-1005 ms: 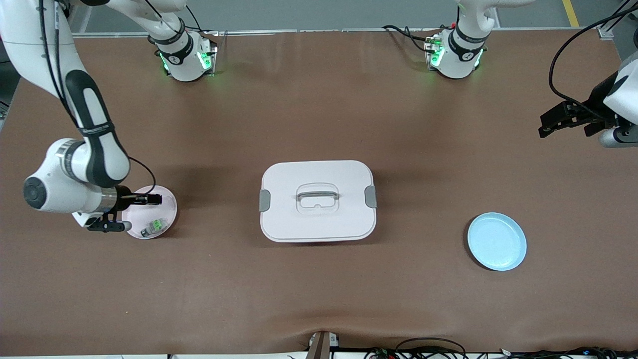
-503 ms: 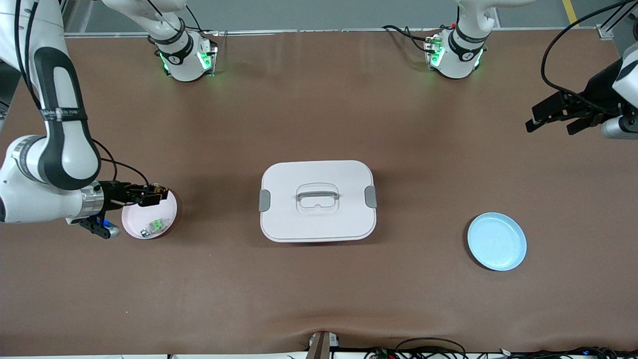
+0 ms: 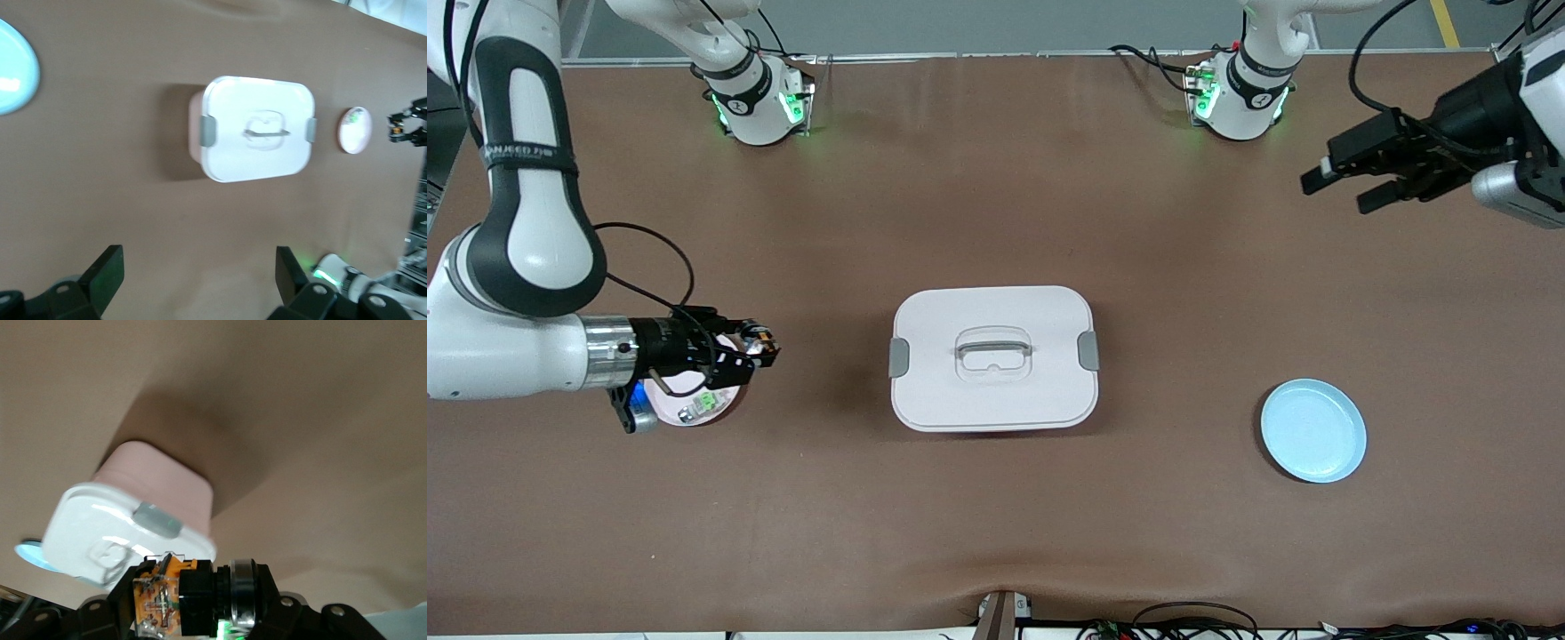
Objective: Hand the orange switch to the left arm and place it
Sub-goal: 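Lift the switch with the right gripper while the left gripper approaches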
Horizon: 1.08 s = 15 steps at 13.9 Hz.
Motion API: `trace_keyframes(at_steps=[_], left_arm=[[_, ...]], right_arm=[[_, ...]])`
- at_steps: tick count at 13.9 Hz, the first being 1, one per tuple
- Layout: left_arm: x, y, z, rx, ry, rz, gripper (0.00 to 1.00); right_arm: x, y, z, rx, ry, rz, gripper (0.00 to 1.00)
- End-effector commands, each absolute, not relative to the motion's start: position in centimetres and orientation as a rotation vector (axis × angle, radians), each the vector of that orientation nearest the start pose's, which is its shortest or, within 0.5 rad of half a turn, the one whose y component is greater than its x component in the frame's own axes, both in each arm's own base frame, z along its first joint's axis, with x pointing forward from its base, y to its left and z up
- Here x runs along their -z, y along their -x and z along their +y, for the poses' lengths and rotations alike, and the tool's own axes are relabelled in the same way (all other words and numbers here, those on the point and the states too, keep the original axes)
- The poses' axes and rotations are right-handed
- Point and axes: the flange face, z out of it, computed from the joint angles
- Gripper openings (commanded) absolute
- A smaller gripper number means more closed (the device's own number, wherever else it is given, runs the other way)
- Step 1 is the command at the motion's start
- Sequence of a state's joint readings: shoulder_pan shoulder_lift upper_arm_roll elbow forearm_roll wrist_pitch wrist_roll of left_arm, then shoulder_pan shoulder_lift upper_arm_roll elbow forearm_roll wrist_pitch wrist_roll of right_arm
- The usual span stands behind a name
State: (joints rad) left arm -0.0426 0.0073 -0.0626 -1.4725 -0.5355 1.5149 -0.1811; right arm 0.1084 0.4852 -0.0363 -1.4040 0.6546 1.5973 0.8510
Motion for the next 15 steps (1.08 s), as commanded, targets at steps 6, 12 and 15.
trace_keyframes(at_steps=[6, 12, 15], left_arm=[[-65.6, -56.3, -20.6, -0.002, -2.479, 0.037, 1.00], [-64.3, -57.2, -25.7, -0.036, -2.421, 0.196, 1.00], [-63.3, -58.7, -25.8, -0.072, -2.386, 0.259, 1.00]], right_arm=[[-49.5, -64.6, 26.8, -0.755, 2.228, 1.484, 0.00], [-50.4, -62.0, 36.3, -0.737, 2.087, 1.648, 0.00], [-52.7, -61.9, 38.0, -0.775, 1.943, 1.667, 0.00]])
